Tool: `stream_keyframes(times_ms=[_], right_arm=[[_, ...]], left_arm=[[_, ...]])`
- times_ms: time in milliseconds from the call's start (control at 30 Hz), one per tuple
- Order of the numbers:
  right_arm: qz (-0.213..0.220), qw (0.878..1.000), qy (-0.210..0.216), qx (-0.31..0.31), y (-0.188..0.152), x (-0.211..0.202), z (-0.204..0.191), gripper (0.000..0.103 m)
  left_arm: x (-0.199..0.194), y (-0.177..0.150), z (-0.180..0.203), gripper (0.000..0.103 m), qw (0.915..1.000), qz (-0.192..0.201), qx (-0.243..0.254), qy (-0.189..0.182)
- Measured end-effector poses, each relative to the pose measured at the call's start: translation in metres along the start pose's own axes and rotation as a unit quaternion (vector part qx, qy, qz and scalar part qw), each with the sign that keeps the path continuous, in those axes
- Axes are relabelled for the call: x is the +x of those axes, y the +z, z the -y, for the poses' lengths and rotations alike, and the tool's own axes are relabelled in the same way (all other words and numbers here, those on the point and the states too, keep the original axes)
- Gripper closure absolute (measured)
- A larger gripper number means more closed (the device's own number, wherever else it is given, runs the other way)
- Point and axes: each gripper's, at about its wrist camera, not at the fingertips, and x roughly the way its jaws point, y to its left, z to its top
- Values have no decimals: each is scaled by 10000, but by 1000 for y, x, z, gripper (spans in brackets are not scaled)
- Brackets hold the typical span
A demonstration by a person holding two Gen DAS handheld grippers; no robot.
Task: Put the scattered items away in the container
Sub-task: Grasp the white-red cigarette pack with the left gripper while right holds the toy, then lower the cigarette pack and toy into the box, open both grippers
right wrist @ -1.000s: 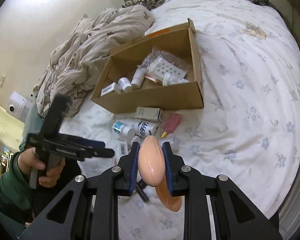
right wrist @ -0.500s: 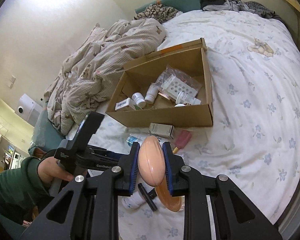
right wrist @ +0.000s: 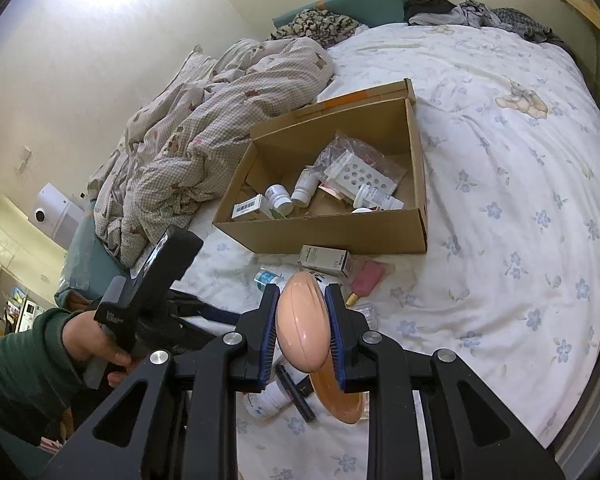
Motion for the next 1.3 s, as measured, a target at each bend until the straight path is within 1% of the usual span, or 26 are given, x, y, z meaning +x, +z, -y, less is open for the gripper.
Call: stream_keyframes(times_ms=[67,133,200,267,367,400,433,467,500,633,767,833,900,933,1033,1167,1233,1300], right_arm=[[-4,10000,-8,2,0,0,0,78],[-4,10000,-17,-4,0,-1,0,78],[8,10000,-27,-38,0,-2,-1,78],[18,10000,-26,-54,0,-3,-2,78],[3,10000,-45,-80,0,-2,-3,78],[-15,9999,-59,-91,0,-1,-3,78],[-27,9999,-71,-98,-1,-1,-3,78],[-35,9999,-83,-104,-1,0,-3,78],[-41,9999,-92,-111,-1,0,-3,78],[-33,9999,-90,-136,-2,-1,-5,78],[-42,9999,-11,-106,-1,-3,-6,78],[4,9999,111,-64,3,-7,-7,78],[131,9997,147,-114,11,-14,-11,78],[191,9996,155,-131,16,-18,-13,78],[327,9992,91,-218,42,-23,-18,78],[481,9983,-1,-318,82,-19,-24,78],[531,9981,-34,-323,100,-12,-24,78],[576,9979,-73,-285,121,-1,-23,78]], left_arm=[[2,0,6,19,9997,-21,197,158],[10,1,8,19,9990,-159,245,340],[22,1,10,19,9973,-293,287,613],[32,2,11,19,9955,-357,331,818],[44,4,14,21,9941,-475,433,879],[45,4,15,21,9934,-446,510,923],[46,4,17,23,9927,-418,587,964],[45,4,18,35,9922,-393,665,982],[44,4,19,44,9918,-366,725,986],[31,2,16,45,9915,-273,779,1006],[-6,0,17,45,9914,92,892,955],[-34,-1,18,45,9896,387,995,968],[-71,0,15,45,9857,816,1048,1034],[-84,1,13,45,9847,969,1018,1033],[-128,14,6,45,9792,1546,844,1006],[-176,39,2,45,9657,2292,627,1044],[-195,55,-6,45,9611,2515,460,1049],[-205,73,-13,45,9593,2619,331,1005]])
